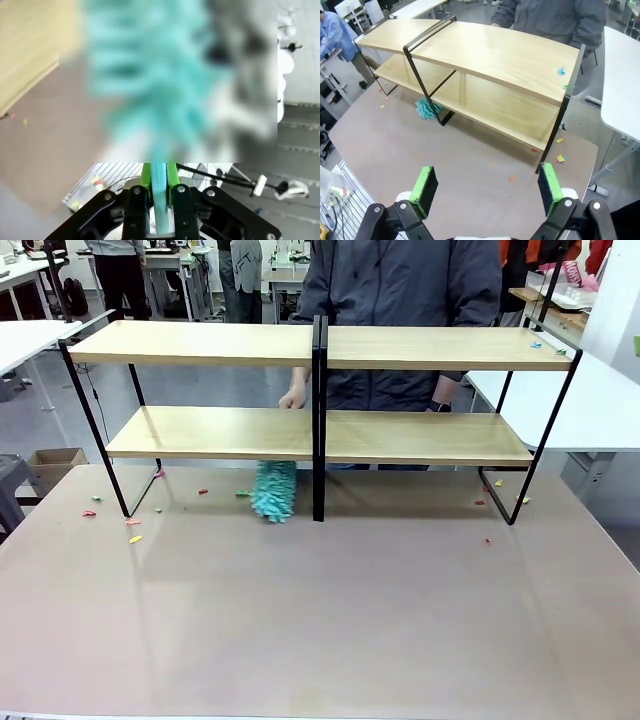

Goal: Clean the shelves.
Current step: Clean another randomly selected level of the Shelf with the Duster.

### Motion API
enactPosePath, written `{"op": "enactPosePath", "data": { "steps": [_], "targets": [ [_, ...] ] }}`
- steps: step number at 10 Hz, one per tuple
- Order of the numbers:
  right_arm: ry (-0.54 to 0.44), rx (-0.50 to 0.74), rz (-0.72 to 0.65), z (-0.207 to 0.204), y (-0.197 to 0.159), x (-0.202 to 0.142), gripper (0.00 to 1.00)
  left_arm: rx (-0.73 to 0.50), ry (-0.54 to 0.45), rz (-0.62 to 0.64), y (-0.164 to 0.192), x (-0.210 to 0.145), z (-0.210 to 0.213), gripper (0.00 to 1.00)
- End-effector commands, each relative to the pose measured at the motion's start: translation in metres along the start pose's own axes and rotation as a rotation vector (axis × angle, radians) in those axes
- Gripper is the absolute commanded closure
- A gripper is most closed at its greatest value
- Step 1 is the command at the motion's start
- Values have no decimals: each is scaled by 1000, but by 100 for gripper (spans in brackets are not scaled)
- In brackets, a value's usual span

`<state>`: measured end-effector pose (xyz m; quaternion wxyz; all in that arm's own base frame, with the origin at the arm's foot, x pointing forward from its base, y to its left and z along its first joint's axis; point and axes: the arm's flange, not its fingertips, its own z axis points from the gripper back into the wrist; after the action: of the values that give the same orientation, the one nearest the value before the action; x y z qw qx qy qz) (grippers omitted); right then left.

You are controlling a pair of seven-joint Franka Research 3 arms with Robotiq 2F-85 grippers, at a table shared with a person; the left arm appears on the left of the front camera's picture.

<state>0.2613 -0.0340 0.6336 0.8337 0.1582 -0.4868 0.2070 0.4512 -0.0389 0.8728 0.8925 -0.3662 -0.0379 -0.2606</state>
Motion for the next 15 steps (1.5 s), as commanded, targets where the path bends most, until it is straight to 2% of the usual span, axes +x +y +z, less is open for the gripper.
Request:
{"op": "enactPosePath", "data": {
  "steps": [1, 2, 4, 6, 7, 8, 9, 11, 12, 13, 15],
  "targets": [
    [-4, 4, -1, -1, 0, 0, 0, -56, 117, -120, -24, 3, -31, 88],
    [-4, 4, -1, -1, 0, 0, 0, -61, 178, -149, -40, 13, -60, 88],
    [-4, 4, -1, -1, 0, 0, 0, -21, 223, -181, -71, 37, -134, 88],
    [-4, 4, -1, -1, 0, 0, 0, -32, 337, -257, -108, 61, -205, 88],
    [-4, 4, -1, -1, 0, 0, 0, -39, 355, -271, -124, 67, -233, 88],
    [-4, 4, -1, -1, 0, 0, 0, -39, 427, -172, -129, 76, -259, 88],
    [-4, 4, -1, -1, 0, 0, 0, -42, 345, -240, -125, 63, -221, 88],
    [-4, 4, -1, -1, 0, 0, 0, -42, 345, -240, -125, 63, -221, 88],
    [-4, 4, -1, -1, 0, 0, 0, -48, 382, -228, -133, 70, -253, 88],
    [-4, 4, -1, -1, 0, 0, 0, 9, 340, -160, -147, 75, -272, 88],
    [-4, 4, -1, -1, 0, 0, 0, 87, 322, -137, -173, 111, -315, 88]
  ]
}}
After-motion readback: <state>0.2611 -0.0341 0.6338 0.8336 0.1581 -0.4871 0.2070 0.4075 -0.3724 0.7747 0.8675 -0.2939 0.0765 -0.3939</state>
